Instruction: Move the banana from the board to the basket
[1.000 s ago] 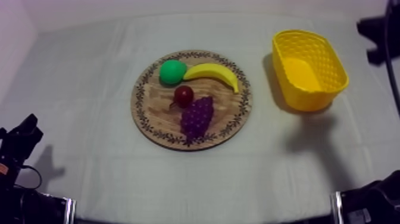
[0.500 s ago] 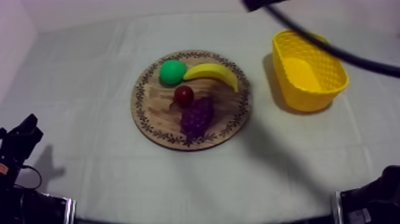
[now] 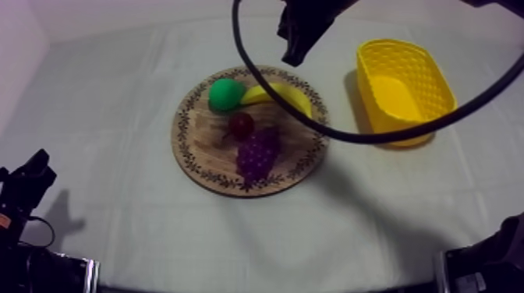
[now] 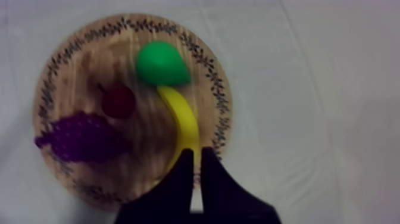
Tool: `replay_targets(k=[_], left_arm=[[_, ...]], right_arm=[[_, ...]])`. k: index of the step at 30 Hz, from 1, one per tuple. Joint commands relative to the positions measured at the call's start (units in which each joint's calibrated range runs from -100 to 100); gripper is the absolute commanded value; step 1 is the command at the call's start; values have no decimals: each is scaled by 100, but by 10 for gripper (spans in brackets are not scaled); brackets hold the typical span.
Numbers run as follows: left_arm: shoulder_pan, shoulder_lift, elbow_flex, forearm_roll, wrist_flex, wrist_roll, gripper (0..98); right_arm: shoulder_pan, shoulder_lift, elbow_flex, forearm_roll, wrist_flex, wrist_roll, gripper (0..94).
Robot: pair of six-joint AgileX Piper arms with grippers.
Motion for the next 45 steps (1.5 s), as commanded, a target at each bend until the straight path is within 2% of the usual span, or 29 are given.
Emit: replay_targets(k=[1, 5, 9, 29, 33, 35, 38, 40, 42, 45], left_arm=[[-3, -3, 3, 2, -2, 0, 1], [-3, -3, 3, 2, -2, 0, 1], [-3, -3, 3, 2, -2, 0, 1], [-3, -3, 3, 2, -2, 0, 1], [-3, -3, 3, 2, -2, 0, 1], [-3, -3, 3, 2, -2, 0, 1], [-3, -3, 3, 2, -2, 0, 1], [-3, -3, 3, 2, -2, 0, 1], [-3, -3, 3, 2, -2, 0, 1], [-3, -3, 3, 2, -2, 0, 1]], right_arm=[[84, 135, -171, -34, 49, 628, 46], [223, 456, -494, -60, 207, 835, 58], [292, 722, -589, -7, 206, 869, 69], [132, 1270, -140, 328, -141, 634, 156], [-8, 1279, 39, 560, -133, 442, 265], [-58, 1289, 122, 623, -125, 392, 394], [-53, 1273, 191, 540, -123, 467, 657], [-17, 1255, 196, 463, -139, 521, 771], [3, 1246, 196, 428, -155, 541, 834], [18, 1228, 209, 430, -195, 531, 875]])
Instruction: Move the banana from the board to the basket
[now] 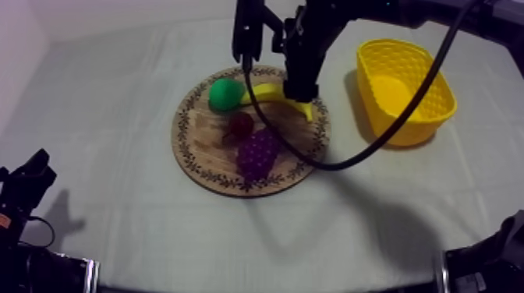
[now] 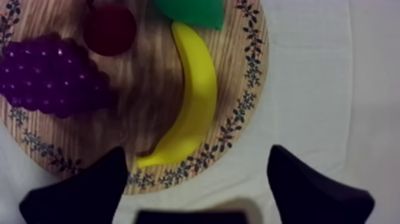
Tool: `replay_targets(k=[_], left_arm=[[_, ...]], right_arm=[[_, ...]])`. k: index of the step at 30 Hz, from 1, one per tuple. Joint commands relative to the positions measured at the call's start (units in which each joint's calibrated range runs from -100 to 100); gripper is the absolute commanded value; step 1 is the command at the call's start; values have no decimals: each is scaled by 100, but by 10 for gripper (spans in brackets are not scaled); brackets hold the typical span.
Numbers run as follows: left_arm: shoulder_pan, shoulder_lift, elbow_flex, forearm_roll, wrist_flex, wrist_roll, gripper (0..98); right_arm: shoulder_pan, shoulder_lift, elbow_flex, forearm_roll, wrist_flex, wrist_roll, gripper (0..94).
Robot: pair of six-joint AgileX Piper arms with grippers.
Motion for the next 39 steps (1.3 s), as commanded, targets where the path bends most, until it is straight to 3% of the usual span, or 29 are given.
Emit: replay_targets(k=[1, 20, 39], left_arm=[[-3, -3, 3, 2, -2, 0, 1], [-3, -3, 3, 2, -2, 0, 1], [-3, -3, 3, 2, -2, 0, 1]], right_arm=[[10, -13, 4, 1, -35, -8, 879], [16, 247, -174, 40, -46, -90, 870], [-16, 1734, -1300, -56, 39, -177, 858]])
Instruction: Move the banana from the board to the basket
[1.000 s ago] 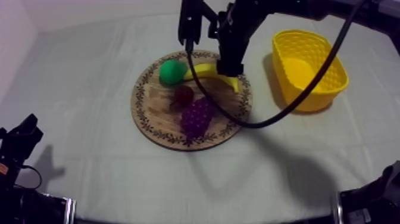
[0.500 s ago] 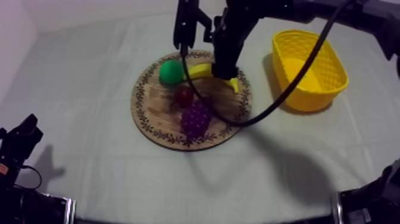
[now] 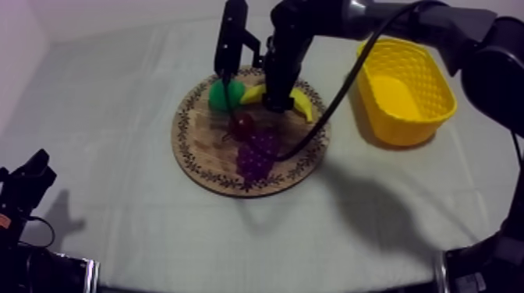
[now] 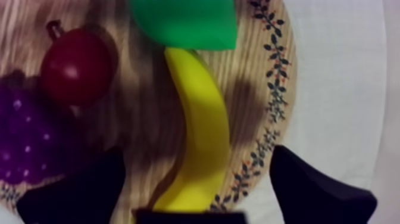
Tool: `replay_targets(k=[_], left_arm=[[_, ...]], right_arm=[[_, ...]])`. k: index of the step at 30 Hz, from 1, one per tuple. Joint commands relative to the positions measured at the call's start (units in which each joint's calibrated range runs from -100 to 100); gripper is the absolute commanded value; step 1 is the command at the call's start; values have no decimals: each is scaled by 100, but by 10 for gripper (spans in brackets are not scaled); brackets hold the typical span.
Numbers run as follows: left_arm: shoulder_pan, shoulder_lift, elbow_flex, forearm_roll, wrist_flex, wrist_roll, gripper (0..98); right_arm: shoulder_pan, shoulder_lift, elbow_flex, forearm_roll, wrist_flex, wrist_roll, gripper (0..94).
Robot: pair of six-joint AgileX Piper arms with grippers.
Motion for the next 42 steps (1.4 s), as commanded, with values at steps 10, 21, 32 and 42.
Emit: replay_targets(k=[10, 21, 32, 42], left_arm=[[-3, -3, 3, 2, -2, 0, 1], [-3, -3, 3, 2, -2, 0, 1], [-3, -3, 3, 2, -2, 0, 1], [-3, -3, 3, 2, -2, 0, 1]], right_arm=[[40, 453, -161, -40, -96, -22, 852], [94, 632, -279, -53, -184, -23, 845], [59, 821, -381, -37, -251, -87, 758], [30, 941, -573, -52, -218, -116, 603]])
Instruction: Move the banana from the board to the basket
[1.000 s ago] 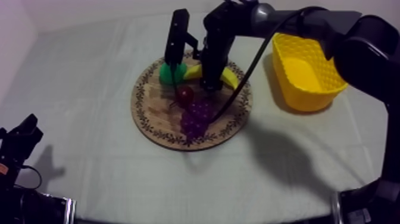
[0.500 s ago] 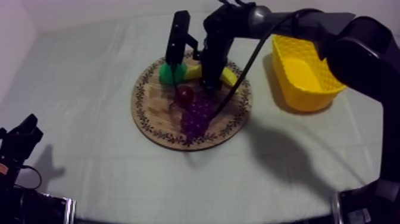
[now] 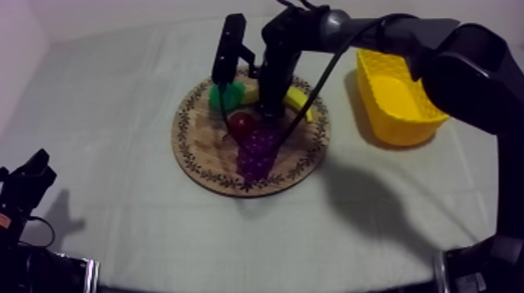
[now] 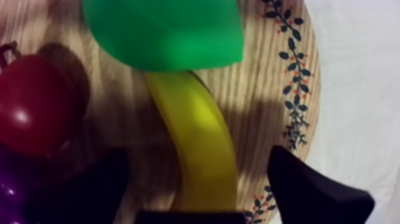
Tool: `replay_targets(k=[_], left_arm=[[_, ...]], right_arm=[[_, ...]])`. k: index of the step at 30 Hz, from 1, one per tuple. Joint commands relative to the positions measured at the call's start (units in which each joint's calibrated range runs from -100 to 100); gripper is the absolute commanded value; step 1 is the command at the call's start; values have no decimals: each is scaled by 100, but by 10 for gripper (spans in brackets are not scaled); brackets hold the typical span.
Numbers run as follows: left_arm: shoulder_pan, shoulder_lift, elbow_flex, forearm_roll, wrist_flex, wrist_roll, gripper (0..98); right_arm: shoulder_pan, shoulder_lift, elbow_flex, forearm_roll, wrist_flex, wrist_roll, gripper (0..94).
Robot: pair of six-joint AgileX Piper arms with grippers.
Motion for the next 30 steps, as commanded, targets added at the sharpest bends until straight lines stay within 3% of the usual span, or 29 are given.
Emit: replay_targets(k=[1, 7, 30], left_arm=[[-3, -3, 3, 2, -2, 0, 1], [-3, -3, 3, 2, -2, 0, 1], [-3, -3, 3, 2, -2, 0, 1]], right_arm=[[-4, 21, -30, -18, 34, 53, 572], [32, 23, -57, -91, 45, 133, 459], [130, 38, -96, -207, 49, 301, 275]])
